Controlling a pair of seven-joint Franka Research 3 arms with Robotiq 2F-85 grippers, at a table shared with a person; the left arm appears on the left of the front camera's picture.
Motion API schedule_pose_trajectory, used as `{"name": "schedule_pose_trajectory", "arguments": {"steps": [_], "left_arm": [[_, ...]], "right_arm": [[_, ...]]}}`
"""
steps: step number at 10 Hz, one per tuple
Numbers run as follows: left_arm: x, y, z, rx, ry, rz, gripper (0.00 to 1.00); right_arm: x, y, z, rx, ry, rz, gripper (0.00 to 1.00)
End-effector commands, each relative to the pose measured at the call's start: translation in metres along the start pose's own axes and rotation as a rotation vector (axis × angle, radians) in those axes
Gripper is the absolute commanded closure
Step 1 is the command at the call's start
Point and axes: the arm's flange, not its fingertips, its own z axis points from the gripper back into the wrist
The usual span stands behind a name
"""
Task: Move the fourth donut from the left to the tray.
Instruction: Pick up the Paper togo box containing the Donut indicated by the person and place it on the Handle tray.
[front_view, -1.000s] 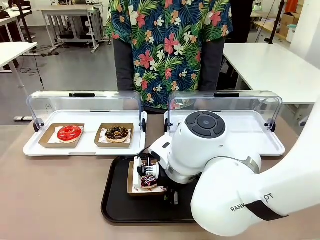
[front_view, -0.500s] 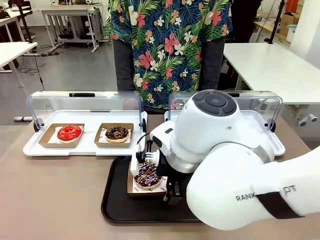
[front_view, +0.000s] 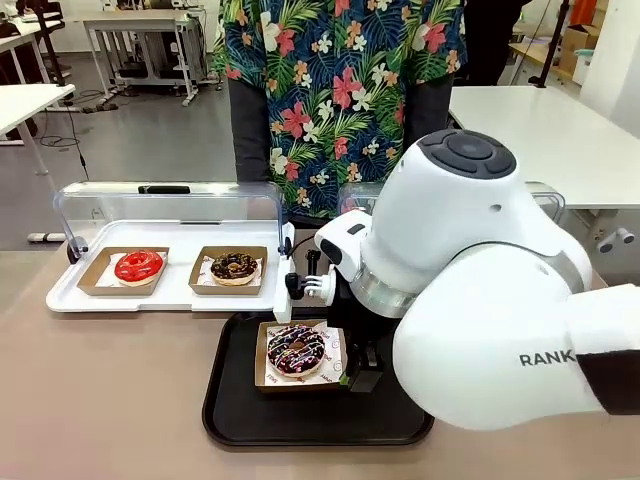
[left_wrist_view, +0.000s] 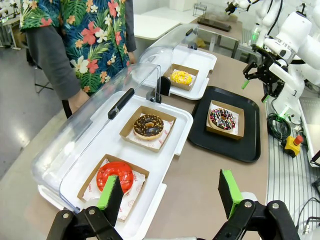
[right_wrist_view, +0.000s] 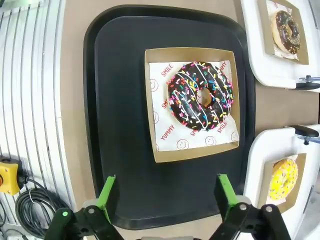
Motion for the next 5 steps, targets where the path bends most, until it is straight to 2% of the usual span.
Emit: {"name": "schedule_pose_trajectory", "arguments": {"steps": [1,5], "left_arm": [[0.0007,-0.0015,0.0007,-0.009,0.000,-0.010,0.00],[0.0007,-0.0015,0.0007,-0.009,0.000,-0.010,0.00]], "right_arm": [[0.0035,0.0031,-0.0046,-0.005,-0.002,0.006,0.00],[0.0035,0.0031,-0.0046,-0.005,-0.002,0.006,0.00]]}}
